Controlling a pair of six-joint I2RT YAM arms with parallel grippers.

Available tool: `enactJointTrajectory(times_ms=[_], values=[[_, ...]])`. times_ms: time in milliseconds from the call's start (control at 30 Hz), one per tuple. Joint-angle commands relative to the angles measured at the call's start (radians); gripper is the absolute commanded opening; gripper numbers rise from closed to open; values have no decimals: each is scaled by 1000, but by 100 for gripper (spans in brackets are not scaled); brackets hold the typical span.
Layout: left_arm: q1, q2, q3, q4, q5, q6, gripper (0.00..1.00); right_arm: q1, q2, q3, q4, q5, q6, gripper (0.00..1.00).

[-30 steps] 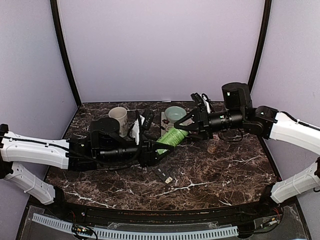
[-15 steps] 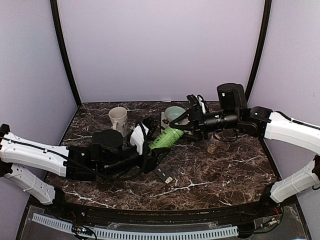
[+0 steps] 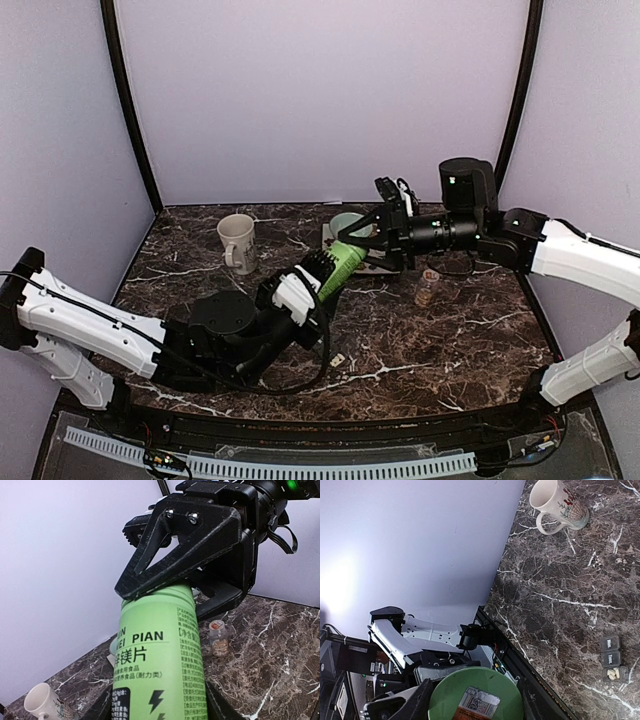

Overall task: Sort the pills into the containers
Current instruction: Screw the lid of the pill bottle onto the pill bottle.

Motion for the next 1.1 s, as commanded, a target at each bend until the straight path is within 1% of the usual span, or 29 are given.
enactJointTrajectory(times_ms=[0, 133, 200, 367, 467, 600, 700, 800, 833, 967, 1067], values=[[-79, 29, 132, 552, 45, 299, 0, 43, 77, -32, -128, 28, 19, 0], [-106, 109, 169, 709, -1, 462, 0, 43, 84, -23, -137, 43, 18, 0], [-112, 145, 187, 760, -18, 506, 0, 43, 86, -21, -144, 51, 16, 0], [-114, 148, 200, 729, -27, 492, 0, 42, 76, -22, -153, 60, 14, 0], [-115, 130, 170, 738, -49, 484, 0, 42, 57, -21, -153, 74, 11, 0], [-114, 70, 107, 708, -59, 416, 0, 40, 32, -25, -146, 85, 2, 0], [-115, 27, 70, 669, -66, 352, 0, 38, 17, -24, -144, 92, -7, 10], [-116, -14, 41, 617, -57, 294, 0, 37, 8, -18, -140, 91, -20, 28], [-114, -25, 34, 602, -53, 278, 0, 37, 5, -17, -136, 90, -22, 33], [-113, -64, -1, 566, -53, 226, 0, 35, -12, -5, -136, 100, -40, 47], [-113, -93, -28, 555, -55, 194, 0, 31, -24, -4, -131, 108, -49, 53]])
